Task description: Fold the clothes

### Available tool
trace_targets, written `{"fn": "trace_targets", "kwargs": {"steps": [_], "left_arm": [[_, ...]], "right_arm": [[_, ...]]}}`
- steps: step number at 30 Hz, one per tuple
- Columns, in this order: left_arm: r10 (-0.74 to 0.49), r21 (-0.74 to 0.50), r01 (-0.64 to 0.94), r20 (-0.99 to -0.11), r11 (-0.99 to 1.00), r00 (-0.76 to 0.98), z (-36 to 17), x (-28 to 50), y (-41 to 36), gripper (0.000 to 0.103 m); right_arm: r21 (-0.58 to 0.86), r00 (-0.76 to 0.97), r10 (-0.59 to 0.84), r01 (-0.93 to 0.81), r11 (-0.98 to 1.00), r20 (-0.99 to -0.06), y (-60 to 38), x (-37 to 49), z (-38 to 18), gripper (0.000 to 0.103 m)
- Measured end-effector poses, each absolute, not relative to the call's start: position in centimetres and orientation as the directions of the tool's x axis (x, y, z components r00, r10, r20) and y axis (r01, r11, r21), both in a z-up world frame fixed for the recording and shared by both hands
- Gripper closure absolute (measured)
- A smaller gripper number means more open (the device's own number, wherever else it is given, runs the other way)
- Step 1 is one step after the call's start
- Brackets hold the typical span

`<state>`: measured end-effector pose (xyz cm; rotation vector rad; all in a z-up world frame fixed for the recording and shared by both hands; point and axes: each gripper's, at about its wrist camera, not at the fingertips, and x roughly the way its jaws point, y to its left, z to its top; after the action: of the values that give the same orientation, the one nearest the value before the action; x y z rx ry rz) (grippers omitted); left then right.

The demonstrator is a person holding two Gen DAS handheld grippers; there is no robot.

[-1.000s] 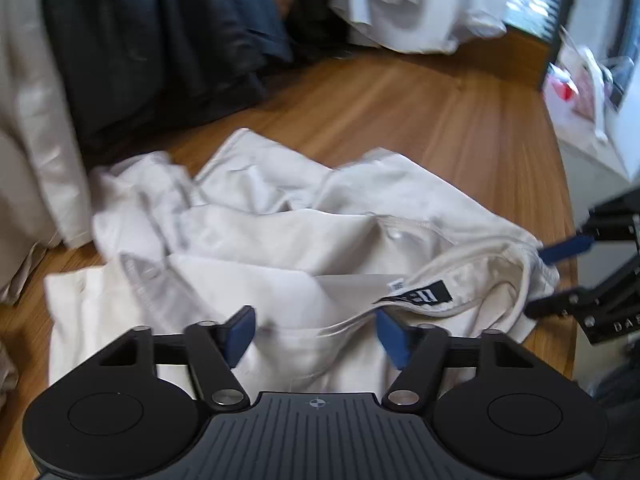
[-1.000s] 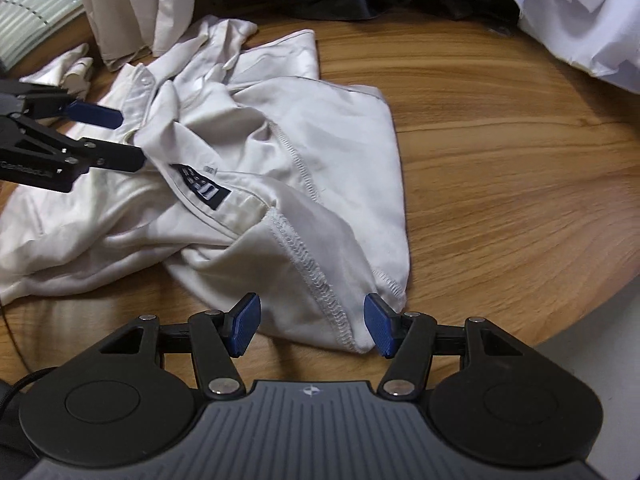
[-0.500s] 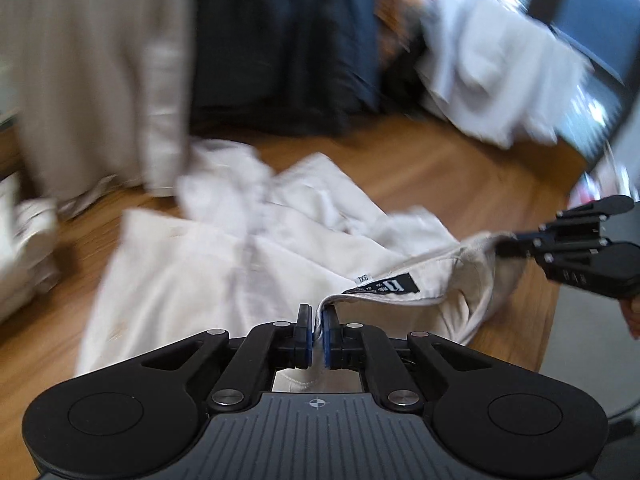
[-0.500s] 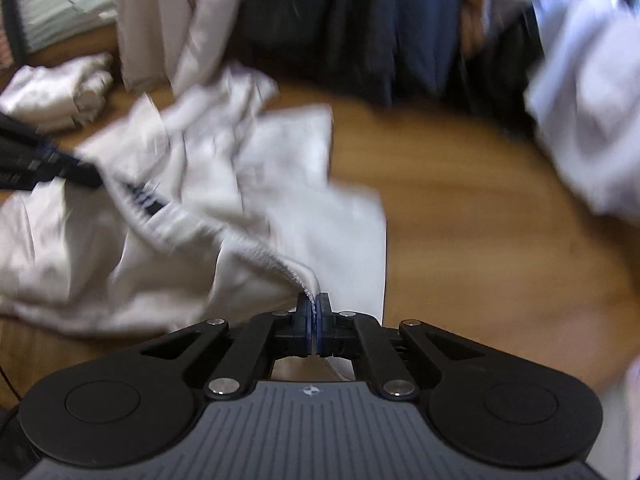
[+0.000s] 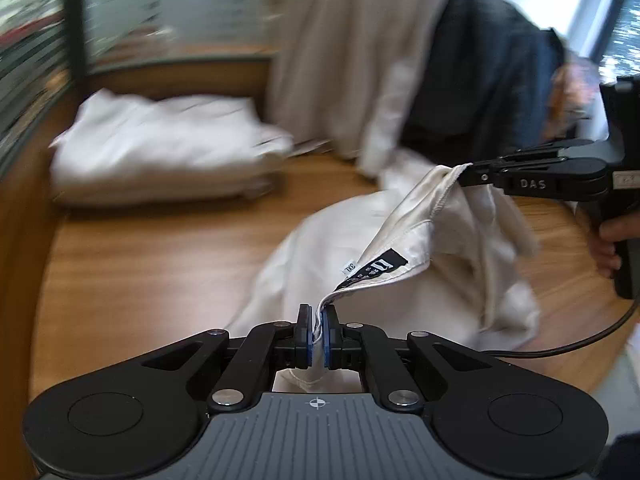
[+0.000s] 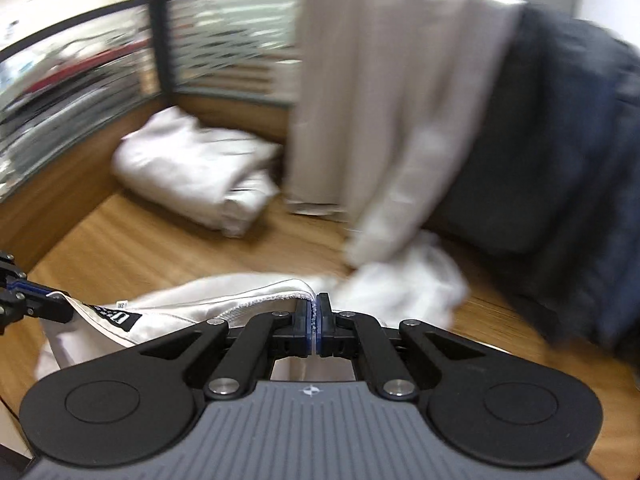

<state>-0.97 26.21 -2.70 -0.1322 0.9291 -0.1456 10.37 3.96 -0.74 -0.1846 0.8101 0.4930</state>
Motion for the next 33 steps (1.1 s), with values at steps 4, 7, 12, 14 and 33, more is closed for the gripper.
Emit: {"fn": "trace_targets", "kwargs": {"steps": [4, 7, 12, 14, 33], "left_arm": [[-0.123, -0.158, -0.014, -0.818, 0.987, 0.561, -4.3, -2.0, 28.2, 0.095], [-0.101, -0.139, -0.028, -0.828, 0.990, 0.551, -5.0, -2.1, 28.6, 0.090], [-0.093, -0.096, 0.025, -0.813, 0.995, 0.575, -5.0, -1.8, 27.8, 0.054], [-0.113, -0.084, 0.075, -0.806, 0.994, 0.582, -5.1, -1.3, 27.1, 0.052], [-0.245, -0.013, 0.404, -0.812, 0.915, 0.530, -10.6, 5.4, 18.0, 0.039]], "right_arm": [[0.062, 0.500, 0.408, -0.573, 0.817, -0.764, 7.8, 11.5, -2.5, 0.097], [0.071, 0.473, 0.428, -0.603, 0.794, -0.770, 9.1, 11.3, -2.8, 0.089], [0.101, 0.468, 0.424, -0.570, 0.815, -0.775, 7.9, 10.0, -2.4, 0.075], [0.110, 0.478, 0.414, -0.542, 0.833, -0.775, 6.8, 8.9, -2.5, 0.066], [0.113, 0.452, 0.246, -0.301, 0.947, -0.857, 2.4, 0.6, -11.7, 0.039]]}}
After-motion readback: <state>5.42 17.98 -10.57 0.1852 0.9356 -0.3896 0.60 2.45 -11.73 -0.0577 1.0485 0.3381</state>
